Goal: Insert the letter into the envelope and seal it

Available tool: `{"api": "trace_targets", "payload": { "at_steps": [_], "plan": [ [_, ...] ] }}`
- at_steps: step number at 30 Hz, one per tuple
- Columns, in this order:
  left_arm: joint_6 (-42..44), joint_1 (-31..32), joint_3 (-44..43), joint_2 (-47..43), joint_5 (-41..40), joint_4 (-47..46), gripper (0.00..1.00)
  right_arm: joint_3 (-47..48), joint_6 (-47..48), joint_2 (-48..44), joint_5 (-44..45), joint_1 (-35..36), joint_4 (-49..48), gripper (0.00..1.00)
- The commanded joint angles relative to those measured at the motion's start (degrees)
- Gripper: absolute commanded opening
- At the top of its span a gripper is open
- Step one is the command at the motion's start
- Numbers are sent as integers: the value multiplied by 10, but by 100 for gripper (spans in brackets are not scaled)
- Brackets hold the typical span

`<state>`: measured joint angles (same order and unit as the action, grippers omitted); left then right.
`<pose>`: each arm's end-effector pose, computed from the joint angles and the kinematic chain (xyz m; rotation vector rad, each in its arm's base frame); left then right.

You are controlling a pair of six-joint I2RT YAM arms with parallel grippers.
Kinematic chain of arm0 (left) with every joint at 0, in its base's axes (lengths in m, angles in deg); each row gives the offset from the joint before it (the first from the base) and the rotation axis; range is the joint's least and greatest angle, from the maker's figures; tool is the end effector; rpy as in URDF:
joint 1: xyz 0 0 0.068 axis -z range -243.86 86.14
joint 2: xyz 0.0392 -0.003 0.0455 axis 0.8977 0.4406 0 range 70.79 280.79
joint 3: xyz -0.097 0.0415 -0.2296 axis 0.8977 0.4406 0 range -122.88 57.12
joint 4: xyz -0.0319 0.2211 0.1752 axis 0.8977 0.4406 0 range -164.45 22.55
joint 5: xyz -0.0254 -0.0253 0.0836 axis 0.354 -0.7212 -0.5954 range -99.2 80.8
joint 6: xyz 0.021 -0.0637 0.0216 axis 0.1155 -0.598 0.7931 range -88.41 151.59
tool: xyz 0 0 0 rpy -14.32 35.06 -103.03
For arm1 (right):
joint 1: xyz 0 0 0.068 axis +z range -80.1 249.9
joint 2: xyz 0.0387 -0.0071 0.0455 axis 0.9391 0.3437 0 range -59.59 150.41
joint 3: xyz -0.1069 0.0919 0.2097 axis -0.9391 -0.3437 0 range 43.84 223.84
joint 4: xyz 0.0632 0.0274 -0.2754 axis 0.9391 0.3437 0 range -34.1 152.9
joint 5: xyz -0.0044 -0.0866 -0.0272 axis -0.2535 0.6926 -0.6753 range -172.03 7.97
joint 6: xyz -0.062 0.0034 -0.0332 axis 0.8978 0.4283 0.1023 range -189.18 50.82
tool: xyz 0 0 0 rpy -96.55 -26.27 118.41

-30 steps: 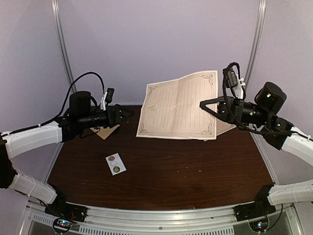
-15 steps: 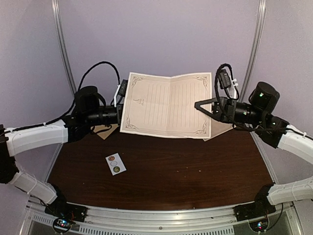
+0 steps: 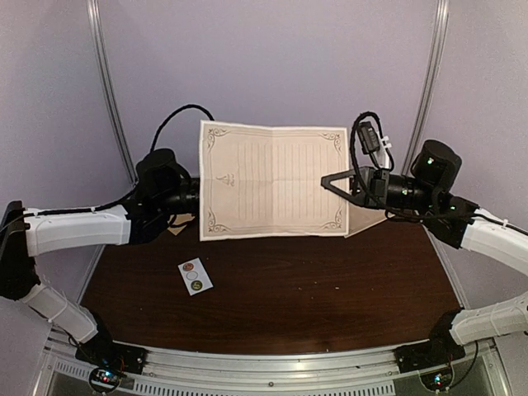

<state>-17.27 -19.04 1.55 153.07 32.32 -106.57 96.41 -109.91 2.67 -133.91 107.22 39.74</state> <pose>0.2362 -0.2887 0.2983 0.6369 1.6945 -1.7731 0.2038 0.2123 0.3550 -0.8035 1.5854 1.6904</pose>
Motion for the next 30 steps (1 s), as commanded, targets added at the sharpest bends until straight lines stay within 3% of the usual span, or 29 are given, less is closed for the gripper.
{"api": "trace_targets", "payload": {
  "at_steps": [1,10,18,30],
  "plan": [
    [-15,18,-37,21,16,-70,89,-11,-2,-15,9,4,-12,0],
    [-18,21,-6,-12,-16,-61,89,-22,-1,-24,60,3,8,0],
    [-23,21,25,-44,-30,-57,90,-25,-5,-19,50,3,3,0],
    [-42,33,-22,23,-5,-103,91,-22,-9,-20,-4,6,-14,0]
  ]
}}
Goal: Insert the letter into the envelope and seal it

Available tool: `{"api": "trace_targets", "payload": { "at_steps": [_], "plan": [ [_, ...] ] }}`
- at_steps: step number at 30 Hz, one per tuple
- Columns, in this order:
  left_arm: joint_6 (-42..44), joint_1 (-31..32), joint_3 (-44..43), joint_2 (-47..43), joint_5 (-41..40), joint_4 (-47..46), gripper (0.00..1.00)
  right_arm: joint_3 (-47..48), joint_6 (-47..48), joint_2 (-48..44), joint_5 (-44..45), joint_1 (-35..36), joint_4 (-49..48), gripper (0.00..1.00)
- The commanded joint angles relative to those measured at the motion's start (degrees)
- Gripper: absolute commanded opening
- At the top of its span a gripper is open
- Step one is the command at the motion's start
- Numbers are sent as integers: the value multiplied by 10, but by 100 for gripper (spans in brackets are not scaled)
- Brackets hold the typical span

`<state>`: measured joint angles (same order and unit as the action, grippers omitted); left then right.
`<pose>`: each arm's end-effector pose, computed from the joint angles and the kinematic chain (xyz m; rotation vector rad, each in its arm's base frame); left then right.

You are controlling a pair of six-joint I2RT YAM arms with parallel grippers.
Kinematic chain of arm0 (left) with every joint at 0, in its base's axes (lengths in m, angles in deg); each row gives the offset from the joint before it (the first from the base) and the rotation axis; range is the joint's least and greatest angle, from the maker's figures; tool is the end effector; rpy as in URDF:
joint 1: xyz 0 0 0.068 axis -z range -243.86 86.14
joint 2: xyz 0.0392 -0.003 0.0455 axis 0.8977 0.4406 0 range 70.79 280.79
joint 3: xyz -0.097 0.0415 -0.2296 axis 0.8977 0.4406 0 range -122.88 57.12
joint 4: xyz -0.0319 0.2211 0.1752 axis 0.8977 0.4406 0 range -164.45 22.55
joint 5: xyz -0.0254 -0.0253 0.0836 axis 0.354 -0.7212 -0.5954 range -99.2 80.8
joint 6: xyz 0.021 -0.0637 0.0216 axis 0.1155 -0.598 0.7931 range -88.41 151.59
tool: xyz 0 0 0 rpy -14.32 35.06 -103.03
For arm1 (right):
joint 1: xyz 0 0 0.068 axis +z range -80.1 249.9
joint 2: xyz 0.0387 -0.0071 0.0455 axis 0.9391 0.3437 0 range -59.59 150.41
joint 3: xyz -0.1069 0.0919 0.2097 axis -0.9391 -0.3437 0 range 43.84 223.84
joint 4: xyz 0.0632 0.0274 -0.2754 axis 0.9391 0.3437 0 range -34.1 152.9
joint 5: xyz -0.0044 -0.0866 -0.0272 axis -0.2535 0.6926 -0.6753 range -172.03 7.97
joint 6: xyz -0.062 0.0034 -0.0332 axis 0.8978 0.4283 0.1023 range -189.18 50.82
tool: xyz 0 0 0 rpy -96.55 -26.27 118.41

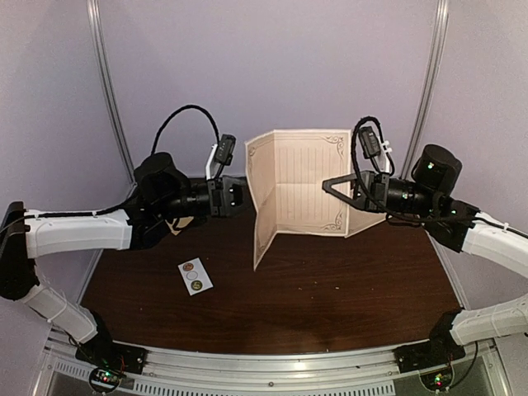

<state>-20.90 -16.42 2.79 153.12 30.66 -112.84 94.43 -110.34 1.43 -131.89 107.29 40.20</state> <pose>0.2226 -0.2971 0.3026 0.6248 1.6286 -1.8427 0.2022 0.2099 0.3468 -0.7584 1.6172 1.6773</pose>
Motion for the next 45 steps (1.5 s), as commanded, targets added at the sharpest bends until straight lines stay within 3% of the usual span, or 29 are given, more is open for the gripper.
{"api": "trace_targets", "payload": {
  "at_steps": [1,9,17,27,28,34,45],
  "plan": [
    [-6,9,-39,28,14,-43,91,-3,-4,-7,-26,5,-17,0],
    [-16,26,-57,56,24,-76,86,-5,-3,-3,-18,6,-17,0],
    [-20,26,-49,56,33,-88,41,-4,-4,1,-14,5,-18,0],
    [-24,27,-49,56,43,-94,5,-4,-5,1,-1,5,-12,1],
    [-26,27,-47,56,43,-95,0,-4,-5,-1,3,5,-11,6],
    [-17,27,-25,28,16,-89,0,-4,-4,-21,31,-2,-6,50],
    [-4,27,-16,6,-14,-39,0,-37,-32,-69,22,-14,-68,91]
  ]
}}
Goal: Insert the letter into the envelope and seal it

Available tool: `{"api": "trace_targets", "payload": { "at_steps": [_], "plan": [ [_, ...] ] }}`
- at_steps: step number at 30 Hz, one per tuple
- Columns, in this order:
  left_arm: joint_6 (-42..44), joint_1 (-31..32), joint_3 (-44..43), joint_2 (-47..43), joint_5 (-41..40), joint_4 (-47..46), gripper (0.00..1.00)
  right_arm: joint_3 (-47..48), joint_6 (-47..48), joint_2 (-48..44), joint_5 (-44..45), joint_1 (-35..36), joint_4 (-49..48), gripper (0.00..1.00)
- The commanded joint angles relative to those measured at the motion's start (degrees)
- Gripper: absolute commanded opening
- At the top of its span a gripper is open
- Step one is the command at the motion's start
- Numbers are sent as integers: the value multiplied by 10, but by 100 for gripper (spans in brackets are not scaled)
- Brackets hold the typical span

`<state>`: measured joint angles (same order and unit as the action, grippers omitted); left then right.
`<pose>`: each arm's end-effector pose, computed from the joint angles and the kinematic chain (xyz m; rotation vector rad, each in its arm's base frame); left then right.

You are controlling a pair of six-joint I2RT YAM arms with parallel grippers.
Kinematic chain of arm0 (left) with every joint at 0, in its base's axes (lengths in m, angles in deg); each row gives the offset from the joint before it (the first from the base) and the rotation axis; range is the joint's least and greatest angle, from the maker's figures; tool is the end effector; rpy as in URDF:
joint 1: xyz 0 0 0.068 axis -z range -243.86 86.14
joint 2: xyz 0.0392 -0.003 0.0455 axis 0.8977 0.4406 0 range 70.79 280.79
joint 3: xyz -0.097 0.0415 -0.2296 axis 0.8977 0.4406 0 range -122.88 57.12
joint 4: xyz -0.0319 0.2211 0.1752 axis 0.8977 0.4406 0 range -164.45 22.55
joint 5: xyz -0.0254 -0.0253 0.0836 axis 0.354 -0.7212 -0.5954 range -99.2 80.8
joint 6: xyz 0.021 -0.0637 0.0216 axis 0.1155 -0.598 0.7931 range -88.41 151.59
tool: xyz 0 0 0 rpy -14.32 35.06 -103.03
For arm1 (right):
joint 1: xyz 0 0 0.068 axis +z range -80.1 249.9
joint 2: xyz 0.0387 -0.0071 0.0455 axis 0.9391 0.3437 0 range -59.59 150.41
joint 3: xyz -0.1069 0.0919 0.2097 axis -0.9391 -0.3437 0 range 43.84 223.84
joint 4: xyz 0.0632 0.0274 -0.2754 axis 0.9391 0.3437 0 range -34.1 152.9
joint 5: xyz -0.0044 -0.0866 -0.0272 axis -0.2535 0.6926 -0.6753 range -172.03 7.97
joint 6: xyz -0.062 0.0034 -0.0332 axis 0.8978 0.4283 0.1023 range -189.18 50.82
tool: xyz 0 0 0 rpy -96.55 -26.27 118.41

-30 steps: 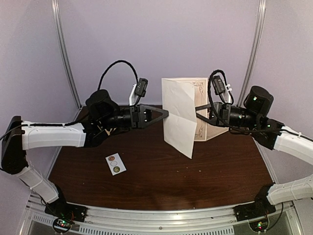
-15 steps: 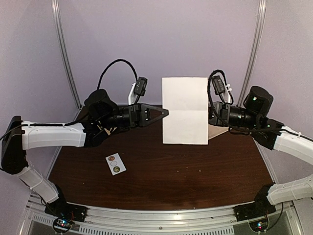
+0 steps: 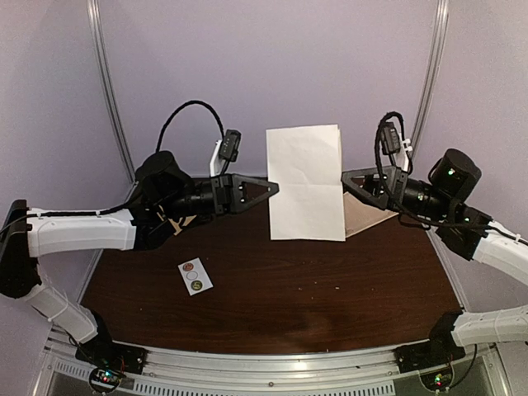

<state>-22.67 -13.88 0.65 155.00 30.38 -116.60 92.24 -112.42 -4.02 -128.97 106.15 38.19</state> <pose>0.2136 -0.3116 0.3129 0.6548 1.5617 -1.9028 0.1914 0.1924 0.3609 -0.6896 1.5422 1.6519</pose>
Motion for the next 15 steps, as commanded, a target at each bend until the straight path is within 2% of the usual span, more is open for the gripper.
{"api": "trace_targets", "payload": {
  "at_steps": [1,6,9,11,12,15],
  "plan": [
    [13,1,3,-12,-5,-5,0,-15,-10,-16,-10,-2,-48,92],
    [17,1,-6,-8,2,4,0,-15,-4,-14,-16,-2,-49,97],
    [17,1,-9,-6,6,4,0,-14,1,-2,-16,-2,-38,91],
    [17,1,-11,-3,10,3,0,-14,1,6,-17,-1,-37,80],
    [17,1,-11,-2,13,3,0,-13,1,11,-17,-1,-37,68],
    [17,1,-13,0,18,3,0,-11,2,21,-19,0,-40,40]
  ]
}}
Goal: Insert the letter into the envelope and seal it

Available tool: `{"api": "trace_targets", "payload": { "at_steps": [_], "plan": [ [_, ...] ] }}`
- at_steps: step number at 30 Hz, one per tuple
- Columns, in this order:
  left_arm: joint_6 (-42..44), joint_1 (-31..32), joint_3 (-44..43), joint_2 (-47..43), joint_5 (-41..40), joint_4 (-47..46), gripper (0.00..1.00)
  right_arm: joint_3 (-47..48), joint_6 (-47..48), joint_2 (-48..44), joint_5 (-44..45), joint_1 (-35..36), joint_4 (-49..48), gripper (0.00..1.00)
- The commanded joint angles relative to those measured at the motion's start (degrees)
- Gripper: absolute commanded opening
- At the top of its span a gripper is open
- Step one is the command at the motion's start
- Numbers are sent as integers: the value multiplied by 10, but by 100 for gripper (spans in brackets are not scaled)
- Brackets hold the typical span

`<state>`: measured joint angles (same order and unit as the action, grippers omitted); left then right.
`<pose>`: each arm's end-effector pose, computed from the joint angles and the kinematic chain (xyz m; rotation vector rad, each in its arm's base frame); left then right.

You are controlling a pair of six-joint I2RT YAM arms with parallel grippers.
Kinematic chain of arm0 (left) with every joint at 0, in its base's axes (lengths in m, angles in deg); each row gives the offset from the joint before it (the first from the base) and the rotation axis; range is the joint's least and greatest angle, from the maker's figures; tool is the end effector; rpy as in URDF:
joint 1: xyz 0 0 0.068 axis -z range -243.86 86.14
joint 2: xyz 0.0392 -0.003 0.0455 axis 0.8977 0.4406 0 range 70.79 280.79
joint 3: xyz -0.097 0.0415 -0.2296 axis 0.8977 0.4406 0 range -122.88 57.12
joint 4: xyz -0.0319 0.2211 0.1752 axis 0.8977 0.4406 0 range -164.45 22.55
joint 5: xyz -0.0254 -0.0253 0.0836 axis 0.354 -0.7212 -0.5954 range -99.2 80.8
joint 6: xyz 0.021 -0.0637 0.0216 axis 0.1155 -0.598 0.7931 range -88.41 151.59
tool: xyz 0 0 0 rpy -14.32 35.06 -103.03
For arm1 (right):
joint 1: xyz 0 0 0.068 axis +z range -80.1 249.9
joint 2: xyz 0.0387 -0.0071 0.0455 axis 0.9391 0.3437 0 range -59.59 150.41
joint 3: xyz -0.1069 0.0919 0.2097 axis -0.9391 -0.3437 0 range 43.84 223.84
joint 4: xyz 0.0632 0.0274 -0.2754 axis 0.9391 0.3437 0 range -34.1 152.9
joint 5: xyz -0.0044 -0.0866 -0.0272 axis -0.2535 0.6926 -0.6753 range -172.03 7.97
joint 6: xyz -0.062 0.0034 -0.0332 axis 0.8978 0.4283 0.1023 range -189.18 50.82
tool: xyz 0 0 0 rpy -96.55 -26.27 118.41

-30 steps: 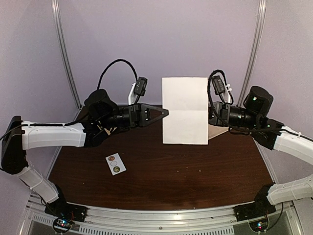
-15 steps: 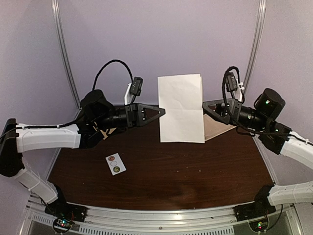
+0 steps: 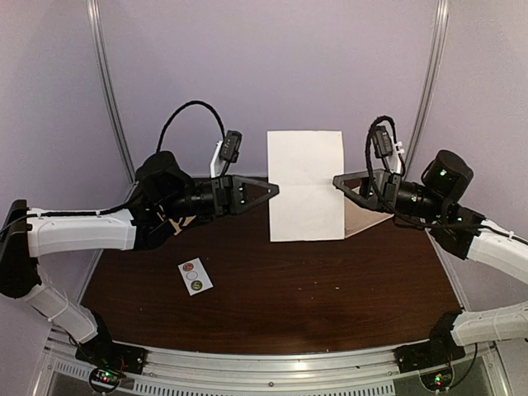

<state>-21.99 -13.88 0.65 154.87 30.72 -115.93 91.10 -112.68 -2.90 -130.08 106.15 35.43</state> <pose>0.2132 -0.3116 0.3123 0.6672 1.5658 -1.8960 0.1940 0.1953 0.3535 -0.7088 1.5342 1.6654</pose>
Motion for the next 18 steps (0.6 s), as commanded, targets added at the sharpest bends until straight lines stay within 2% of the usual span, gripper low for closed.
{"api": "trace_targets", "payload": {
  "at_steps": [1,4,5,6,8,10,15,18],
  "plan": [
    [11,1,-13,2,15,-3,0,1,4,12,-8,0,-15,30],
    [11,1,-15,5,19,0,0,3,6,16,-2,0,-17,6],
    [10,1,-15,6,20,1,9,4,7,16,2,1,-17,1],
    [10,1,-15,8,23,0,20,3,8,17,6,1,-17,0],
    [9,1,-17,11,28,0,32,1,7,18,14,1,-23,0],
    [7,1,-19,15,34,1,35,-1,5,18,20,1,-28,0],
    [5,2,-21,21,39,5,28,-2,4,18,28,1,-37,0],
    [5,2,-21,22,38,5,9,-1,4,19,25,1,-38,0]
  ]
}}
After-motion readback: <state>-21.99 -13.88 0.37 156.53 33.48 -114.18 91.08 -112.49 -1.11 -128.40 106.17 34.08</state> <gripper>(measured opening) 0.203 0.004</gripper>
